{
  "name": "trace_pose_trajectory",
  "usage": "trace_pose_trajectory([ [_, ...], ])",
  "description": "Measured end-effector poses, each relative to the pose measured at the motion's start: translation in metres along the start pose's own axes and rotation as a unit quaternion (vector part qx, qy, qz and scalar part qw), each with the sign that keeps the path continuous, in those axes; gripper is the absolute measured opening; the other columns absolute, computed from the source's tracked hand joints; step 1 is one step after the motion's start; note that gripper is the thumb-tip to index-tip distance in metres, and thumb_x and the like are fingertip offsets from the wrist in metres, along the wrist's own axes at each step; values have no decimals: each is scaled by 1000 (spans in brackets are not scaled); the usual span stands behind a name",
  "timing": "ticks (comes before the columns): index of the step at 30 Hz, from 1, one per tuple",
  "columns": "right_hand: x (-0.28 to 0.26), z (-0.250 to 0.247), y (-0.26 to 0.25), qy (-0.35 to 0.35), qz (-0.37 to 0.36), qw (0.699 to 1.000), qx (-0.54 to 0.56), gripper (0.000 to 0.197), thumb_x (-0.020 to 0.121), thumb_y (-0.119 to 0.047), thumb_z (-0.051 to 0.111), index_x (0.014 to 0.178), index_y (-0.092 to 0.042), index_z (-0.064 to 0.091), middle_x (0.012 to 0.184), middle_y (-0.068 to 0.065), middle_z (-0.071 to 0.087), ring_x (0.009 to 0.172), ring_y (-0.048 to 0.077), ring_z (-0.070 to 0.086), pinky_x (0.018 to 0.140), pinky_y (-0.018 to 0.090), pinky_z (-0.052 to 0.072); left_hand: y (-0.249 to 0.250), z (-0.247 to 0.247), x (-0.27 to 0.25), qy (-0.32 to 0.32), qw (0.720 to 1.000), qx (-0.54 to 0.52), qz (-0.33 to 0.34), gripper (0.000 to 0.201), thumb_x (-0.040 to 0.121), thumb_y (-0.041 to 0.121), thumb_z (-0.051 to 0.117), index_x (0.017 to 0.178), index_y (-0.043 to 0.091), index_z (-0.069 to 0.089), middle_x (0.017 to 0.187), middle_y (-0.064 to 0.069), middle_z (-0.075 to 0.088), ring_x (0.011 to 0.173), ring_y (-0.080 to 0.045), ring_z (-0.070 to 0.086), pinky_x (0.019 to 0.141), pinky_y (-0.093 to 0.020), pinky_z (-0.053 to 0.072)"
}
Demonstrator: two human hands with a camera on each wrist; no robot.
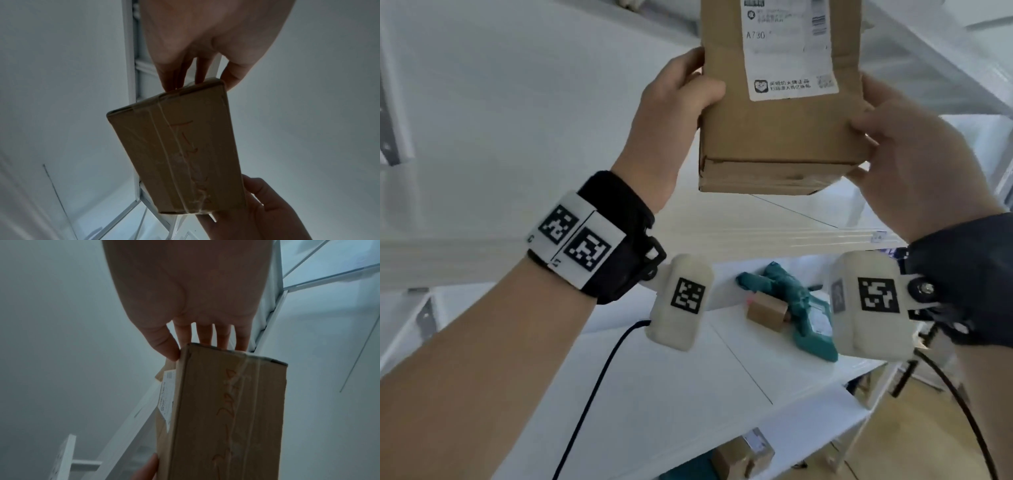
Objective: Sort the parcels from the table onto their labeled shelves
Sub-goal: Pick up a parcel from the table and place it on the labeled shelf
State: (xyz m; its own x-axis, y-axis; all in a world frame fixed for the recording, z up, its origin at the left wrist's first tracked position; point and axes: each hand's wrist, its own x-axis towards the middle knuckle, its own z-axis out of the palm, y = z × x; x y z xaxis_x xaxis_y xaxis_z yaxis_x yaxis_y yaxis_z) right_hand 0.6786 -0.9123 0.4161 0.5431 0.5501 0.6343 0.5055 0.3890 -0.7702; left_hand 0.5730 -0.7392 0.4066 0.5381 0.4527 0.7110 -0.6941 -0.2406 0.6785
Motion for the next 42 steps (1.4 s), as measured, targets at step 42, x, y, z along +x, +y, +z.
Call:
trace_pose_trajectory([
  [42, 194, -380, 200, -81, 119, 988, 48, 33, 90, -13, 50, 116, -27, 64, 87, -13, 67, 73, 6, 58, 65, 21, 46, -265, 346, 155, 91, 951, 267, -124, 50, 95, 52, 43, 139, 30, 49, 124, 16, 63, 103, 1, 62, 84, -19, 48],
])
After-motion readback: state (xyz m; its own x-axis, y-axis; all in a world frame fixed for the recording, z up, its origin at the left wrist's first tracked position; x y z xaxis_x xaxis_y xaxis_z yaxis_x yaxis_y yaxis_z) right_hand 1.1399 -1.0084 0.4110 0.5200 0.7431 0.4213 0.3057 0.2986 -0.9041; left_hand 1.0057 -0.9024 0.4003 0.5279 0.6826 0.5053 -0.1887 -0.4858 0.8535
